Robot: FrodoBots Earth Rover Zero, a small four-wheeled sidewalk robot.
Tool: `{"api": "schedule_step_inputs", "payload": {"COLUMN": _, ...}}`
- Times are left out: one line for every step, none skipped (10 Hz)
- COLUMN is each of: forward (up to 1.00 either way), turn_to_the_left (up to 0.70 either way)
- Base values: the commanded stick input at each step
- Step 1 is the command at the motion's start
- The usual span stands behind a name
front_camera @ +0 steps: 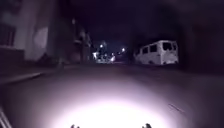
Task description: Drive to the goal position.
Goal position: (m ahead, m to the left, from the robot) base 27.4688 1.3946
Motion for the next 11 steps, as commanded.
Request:
{"api": "schedule_step_inputs", "payload": {"forward": 0.85, "turn_to_the_left": 0.0}}
{"api": "schedule_step_inputs", "payload": {"forward": 0.85, "turn_to_the_left": 0.0}}
{"api": "schedule_step_inputs", "payload": {"forward": 0.85, "turn_to_the_left": 0.0}}
{"api": "schedule_step_inputs", "payload": {"forward": 0.85, "turn_to_the_left": 0.0}}
{"api": "schedule_step_inputs", "payload": {"forward": 0.85, "turn_to_the_left": 0.0}}
{"api": "schedule_step_inputs", "payload": {"forward": 0.85, "turn_to_the_left": 0.0}}
{"api": "schedule_step_inputs", "payload": {"forward": 0.85, "turn_to_the_left": 0.0}}
{"api": "schedule_step_inputs", "payload": {"forward": 0.85, "turn_to_the_left": 0.0}}
{"api": "schedule_step_inputs", "payload": {"forward": 0.85, "turn_to_the_left": 0.0}}
{"api": "schedule_step_inputs", "payload": {"forward": 0.85, "turn_to_the_left": 0.0}}
{"api": "schedule_step_inputs", "payload": {"forward": 0.85, "turn_to_the_left": 0.0}}
